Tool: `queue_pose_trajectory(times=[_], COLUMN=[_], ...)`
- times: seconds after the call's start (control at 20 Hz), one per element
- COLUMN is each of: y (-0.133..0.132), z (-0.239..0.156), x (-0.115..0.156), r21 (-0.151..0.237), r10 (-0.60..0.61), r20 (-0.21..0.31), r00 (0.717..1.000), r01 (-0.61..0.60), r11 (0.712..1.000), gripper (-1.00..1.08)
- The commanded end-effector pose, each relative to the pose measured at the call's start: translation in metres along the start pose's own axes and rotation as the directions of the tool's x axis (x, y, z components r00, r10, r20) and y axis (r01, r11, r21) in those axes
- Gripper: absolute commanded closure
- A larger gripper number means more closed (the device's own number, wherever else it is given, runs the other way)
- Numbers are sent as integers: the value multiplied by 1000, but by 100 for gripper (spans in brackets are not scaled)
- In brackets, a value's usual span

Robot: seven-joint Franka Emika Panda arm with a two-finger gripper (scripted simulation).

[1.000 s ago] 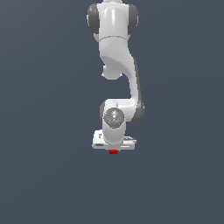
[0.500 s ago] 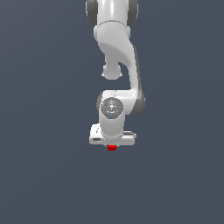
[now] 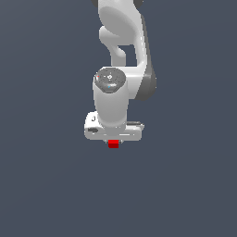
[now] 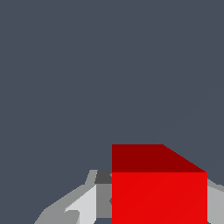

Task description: Pick up the red cube and move it to a goal position.

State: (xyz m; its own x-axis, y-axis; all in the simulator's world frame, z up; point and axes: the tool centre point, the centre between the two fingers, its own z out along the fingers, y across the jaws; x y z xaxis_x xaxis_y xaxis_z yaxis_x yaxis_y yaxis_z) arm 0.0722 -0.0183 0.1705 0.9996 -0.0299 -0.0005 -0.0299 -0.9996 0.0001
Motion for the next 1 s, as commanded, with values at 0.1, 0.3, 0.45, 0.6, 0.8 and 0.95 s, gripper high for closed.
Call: queue_pose_trajectory(times=[0.1,0.3,0.45,0.6,0.8,0.95], y=[9,15,19,22,24,25], z=[-52,-90,-113,-129,-141,-144], x=[-4,-6,-6,-6,-6,-5], r21=[0,0,0,0,0,0], r10=[0,0,0,0,0,0], r20=[0,0,0,0,0,0], r00=[1000,1000,1000,1000,1000,1000], r01=[0,0,0,0,0,0], r11=[1000,1000,1000,1000,1000,1000], gripper=[108,108,108,108,108,108])
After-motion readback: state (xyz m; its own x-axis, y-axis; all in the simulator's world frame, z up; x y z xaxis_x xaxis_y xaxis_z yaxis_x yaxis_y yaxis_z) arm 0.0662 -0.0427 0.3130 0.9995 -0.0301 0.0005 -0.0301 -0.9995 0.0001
